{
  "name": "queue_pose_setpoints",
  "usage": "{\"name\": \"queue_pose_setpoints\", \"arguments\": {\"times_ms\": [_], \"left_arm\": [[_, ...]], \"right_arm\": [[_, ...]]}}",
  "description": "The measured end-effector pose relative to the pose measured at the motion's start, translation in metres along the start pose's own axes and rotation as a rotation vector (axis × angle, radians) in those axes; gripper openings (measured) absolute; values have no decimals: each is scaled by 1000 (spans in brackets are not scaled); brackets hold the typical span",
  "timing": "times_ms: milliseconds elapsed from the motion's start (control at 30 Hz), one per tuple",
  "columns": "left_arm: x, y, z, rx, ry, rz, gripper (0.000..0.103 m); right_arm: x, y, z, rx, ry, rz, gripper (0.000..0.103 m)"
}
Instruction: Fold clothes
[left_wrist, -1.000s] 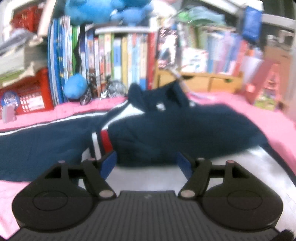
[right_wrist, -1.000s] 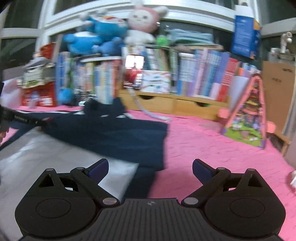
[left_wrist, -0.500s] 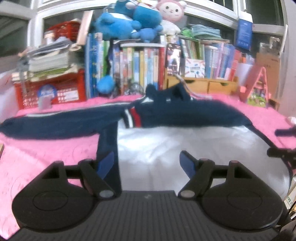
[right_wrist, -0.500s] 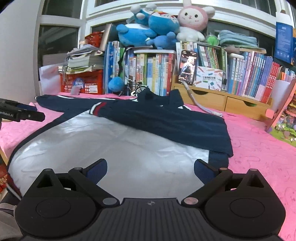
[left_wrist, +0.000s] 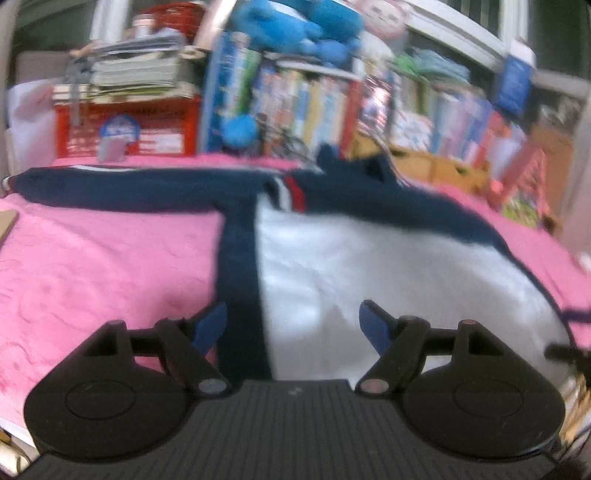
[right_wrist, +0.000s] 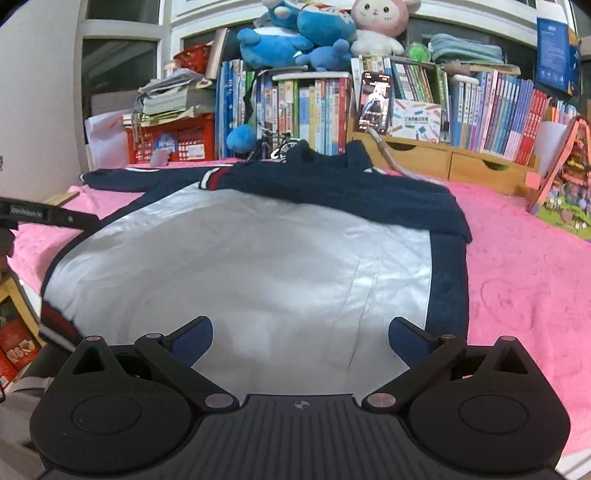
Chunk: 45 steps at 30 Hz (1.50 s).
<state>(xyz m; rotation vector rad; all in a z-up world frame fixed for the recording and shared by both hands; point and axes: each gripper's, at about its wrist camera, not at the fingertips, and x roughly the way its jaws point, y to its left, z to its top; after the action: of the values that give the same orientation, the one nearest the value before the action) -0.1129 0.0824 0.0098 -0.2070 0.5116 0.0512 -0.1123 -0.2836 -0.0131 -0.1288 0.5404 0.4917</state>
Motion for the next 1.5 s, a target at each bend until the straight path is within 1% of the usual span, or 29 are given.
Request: {"name": "queue_pose_setpoints", "arguments": {"times_ms": [33,100,233,333,467,567,633,767,867,933,967,1033,1067,1100,1133,1167,1200,1267,1333,1367,1433,1500], "left_arm": [[3,12,8,-32,-17,17,79],[10,39,24,-93,-48,81,79],[31,102,57,-220,-98,240,79],[49,145,80,-323,-126,314,79],[80,205,104,-426,-149,434,79],[102,250,114,-496,-150,509,79],[117,273,118,-533,-151,544,79],[143,303,125,-561,-147,597,79],[159,316,131,-569,-156,648,84],[169,323,135,-578,-154,655,84],[173,327,135,-584,-148,657,81],[180,332,135,-590,-133,653,53],[182,333,134,-588,-128,661,32],[183,334,133,-586,-123,675,27],[182,333,132,-587,-130,671,24],[179,331,132,-584,-146,661,19],[176,326,133,-569,-166,654,17],[167,309,139,-524,-209,639,16],[157,286,146,-469,-255,605,16],[151,270,150,-436,-278,571,16],[142,232,158,-349,-320,473,15],[134,180,163,-243,-358,363,15]], "right_arm": [[3,0,4,-5,-4,-4,103],[12,3,13,-17,-13,-2,103],[42,9,34,-37,-22,8,103],[67,18,49,-50,-34,11,103],[97,33,60,-81,-61,-23,103],[118,41,64,-129,-45,-49,103],[132,44,66,-144,28,-37,102],[137,38,66,-93,55,-15,103],[140,34,66,-58,70,-1,103],[141,31,65,-34,80,12,103],[142,29,66,-20,85,22,103],[143,25,67,3,94,31,103],[143,25,67,3,94,31,103],[142,26,67,3,94,31,103],[142,26,67,3,94,31,103],[143,25,67,5,94,32,103],[143,25,67,7,95,33,103],[143,25,68,7,94,35,103],[142,25,68,8,95,36,103],[142,25,68,9,95,36,103],[142,26,68,11,95,36,103],[143,26,68,11,94,38,103]]}}
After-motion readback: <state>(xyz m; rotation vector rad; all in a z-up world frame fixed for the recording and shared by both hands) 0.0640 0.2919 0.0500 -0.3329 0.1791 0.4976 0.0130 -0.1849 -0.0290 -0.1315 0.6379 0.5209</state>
